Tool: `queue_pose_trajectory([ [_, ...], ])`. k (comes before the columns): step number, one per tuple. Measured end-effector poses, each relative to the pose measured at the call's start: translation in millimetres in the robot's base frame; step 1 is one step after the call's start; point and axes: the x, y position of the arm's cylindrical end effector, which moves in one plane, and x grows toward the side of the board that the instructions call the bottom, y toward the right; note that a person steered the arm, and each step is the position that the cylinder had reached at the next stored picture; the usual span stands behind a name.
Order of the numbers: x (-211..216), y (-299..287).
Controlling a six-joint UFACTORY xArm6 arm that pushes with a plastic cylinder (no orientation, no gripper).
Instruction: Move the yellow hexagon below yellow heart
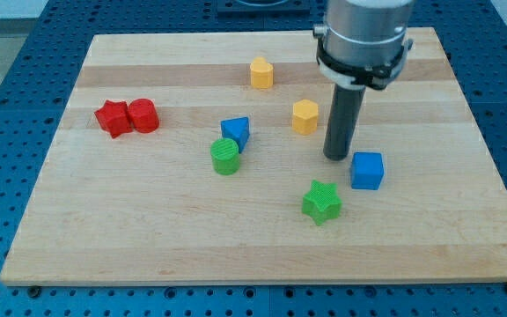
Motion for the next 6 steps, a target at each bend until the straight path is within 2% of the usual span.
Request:
queue_pose_trajectory([
  [1, -33, -4],
  [4, -47, -62],
  [6, -20, -67],
])
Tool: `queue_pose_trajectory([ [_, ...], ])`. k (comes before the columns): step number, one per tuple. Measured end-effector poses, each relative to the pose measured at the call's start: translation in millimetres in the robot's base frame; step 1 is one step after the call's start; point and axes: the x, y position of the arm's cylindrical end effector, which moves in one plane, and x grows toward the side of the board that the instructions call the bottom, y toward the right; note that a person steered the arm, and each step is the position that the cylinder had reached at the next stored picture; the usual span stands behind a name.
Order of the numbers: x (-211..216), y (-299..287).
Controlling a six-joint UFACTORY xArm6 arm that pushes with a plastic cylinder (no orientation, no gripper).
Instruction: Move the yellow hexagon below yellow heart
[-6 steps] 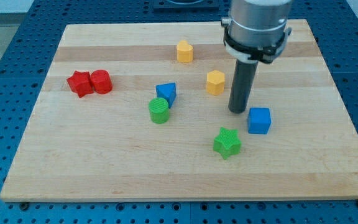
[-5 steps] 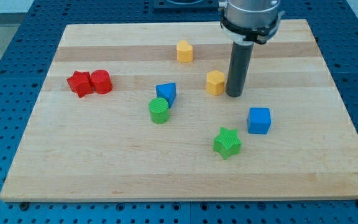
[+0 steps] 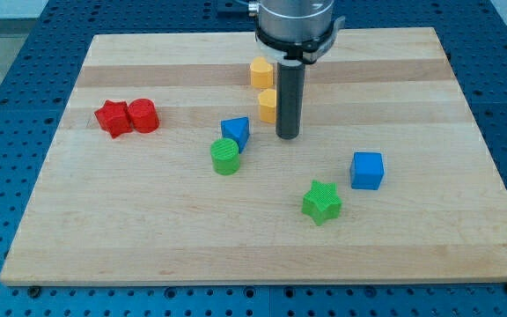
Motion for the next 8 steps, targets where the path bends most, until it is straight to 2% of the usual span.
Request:
queue_pose_trajectory([
  [1, 24, -22],
  [2, 5, -26],
  [3, -50, -23],
  [4, -56, -23],
  [6, -51, -31],
  [7, -35, -30],
  [8, -16, 2],
])
